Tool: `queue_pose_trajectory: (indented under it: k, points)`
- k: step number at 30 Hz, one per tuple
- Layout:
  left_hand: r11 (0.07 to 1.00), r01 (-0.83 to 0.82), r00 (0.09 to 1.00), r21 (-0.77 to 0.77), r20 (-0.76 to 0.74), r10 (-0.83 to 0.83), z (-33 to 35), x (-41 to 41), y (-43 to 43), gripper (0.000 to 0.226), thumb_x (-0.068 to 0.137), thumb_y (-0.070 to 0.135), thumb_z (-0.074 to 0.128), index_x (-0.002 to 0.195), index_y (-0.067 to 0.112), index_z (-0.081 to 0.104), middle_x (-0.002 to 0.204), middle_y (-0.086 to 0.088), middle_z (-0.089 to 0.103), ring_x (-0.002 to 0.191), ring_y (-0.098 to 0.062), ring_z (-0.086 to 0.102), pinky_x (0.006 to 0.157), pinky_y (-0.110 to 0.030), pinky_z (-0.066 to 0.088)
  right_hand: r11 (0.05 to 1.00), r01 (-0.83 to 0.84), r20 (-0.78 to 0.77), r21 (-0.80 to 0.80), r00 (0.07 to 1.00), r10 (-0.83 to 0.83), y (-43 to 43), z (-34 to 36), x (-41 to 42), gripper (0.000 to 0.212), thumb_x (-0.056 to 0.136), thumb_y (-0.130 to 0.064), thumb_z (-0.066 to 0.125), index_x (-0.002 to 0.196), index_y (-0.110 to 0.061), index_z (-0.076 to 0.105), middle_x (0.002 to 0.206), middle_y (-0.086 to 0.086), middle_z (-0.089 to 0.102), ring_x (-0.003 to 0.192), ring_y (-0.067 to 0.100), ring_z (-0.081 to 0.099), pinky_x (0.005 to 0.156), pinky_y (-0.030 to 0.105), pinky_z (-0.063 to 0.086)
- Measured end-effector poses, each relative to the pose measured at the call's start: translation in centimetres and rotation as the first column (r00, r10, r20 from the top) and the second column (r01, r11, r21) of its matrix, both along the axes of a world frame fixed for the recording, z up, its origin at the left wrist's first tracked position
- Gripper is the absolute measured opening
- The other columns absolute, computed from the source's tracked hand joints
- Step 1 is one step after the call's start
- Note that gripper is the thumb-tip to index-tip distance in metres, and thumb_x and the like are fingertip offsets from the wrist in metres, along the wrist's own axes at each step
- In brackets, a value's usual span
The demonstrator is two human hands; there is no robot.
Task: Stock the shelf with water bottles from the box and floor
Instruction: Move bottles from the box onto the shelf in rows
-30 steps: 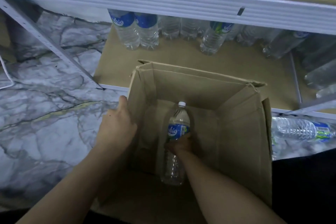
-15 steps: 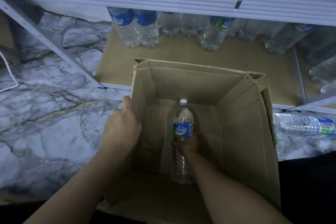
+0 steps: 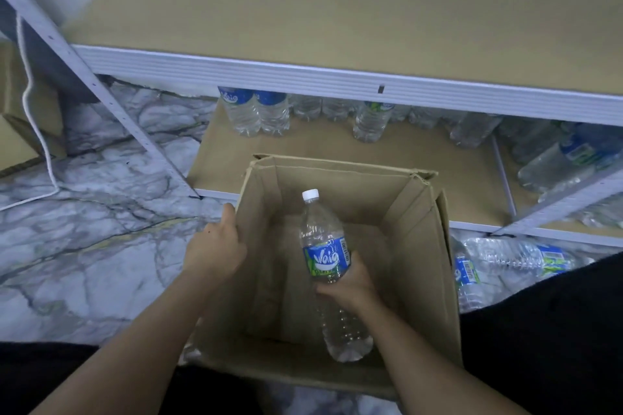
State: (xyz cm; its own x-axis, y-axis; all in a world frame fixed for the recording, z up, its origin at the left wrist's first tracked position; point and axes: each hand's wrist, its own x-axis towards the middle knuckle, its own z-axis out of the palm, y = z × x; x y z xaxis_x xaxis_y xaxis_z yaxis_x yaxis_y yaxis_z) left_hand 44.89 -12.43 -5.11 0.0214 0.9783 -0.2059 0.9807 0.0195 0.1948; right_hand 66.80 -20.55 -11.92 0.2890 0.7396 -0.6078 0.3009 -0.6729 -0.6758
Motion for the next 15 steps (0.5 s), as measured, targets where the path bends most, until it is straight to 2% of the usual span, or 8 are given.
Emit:
queue_pose_trajectory:
  k: [2,4,8,13,15]
  points:
    - [1.0,-0.007,0.999,-0.01,0.031,0.008,1.2,0.2,-0.3,0.035,0.098,0.035,0.039,0.122,0.009,0.037,0.109,-0.019,0.064,0.099,-0.04,0.061,0.076,-0.042,0.044,0.997,-0.029,-0.006,0.077,1.0,0.03,0.0,2.3,-0.1,0.067,0.058,-0.015,0.092,0.11,-0.015,0.051,0.101,-0.002,0.065,0.085,0.01,0.062,0.065,0.018,0.044]
    - [1.0,-0.02,0.997,0.021,0.079,0.019,3.2,0.8,-0.5,0.041,0.098,0.041,0.039,0.124,0.008,0.042,0.119,-0.016,0.059,0.111,-0.038,0.056,0.086,-0.045,0.044,0.986,-0.043,-0.006,0.161,0.999,0.045,-0.1,4.8,-0.2,0.067,0.056,-0.017,0.093,0.11,-0.017,0.052,0.1,-0.006,0.066,0.084,0.006,0.062,0.064,0.013,0.044]
    - [0.962,0.059,0.991,0.268,0.098,-0.088,8.0,1.4,0.4,0.057,0.093,0.042,0.037,0.136,0.006,0.044,0.134,-0.016,0.053,0.122,-0.036,0.051,0.093,-0.048,0.043,0.942,-0.06,0.006,0.33,0.998,0.062,0.2,10.1,-0.4,0.07,0.051,-0.025,0.094,0.109,-0.026,0.055,0.097,-0.01,0.069,0.088,0.001,0.065,0.077,0.021,0.052]
    - [0.873,0.109,0.986,0.475,0.061,-0.156,14.9,1.5,2.4,0.071,0.084,0.048,0.029,0.135,0.002,0.048,0.137,-0.016,0.051,0.126,-0.034,0.048,0.096,-0.051,0.046,0.823,-0.106,0.04,0.558,0.994,0.101,2.3,18.4,-0.6,0.065,0.049,-0.027,0.094,0.103,-0.033,0.057,0.094,-0.018,0.07,0.087,-0.013,0.063,0.071,0.003,0.046]
    - [0.843,0.085,0.987,0.531,0.069,-0.143,17.8,1.6,3.4,0.071,0.084,0.05,0.03,0.135,0.004,0.049,0.138,-0.014,0.051,0.131,-0.032,0.046,0.101,-0.051,0.042,0.756,-0.137,0.058,0.639,0.99,0.131,3.6,22.0,-0.9,0.071,0.05,-0.029,0.094,0.109,-0.035,0.055,0.1,-0.021,0.069,0.093,-0.011,0.063,0.078,0.005,0.046]
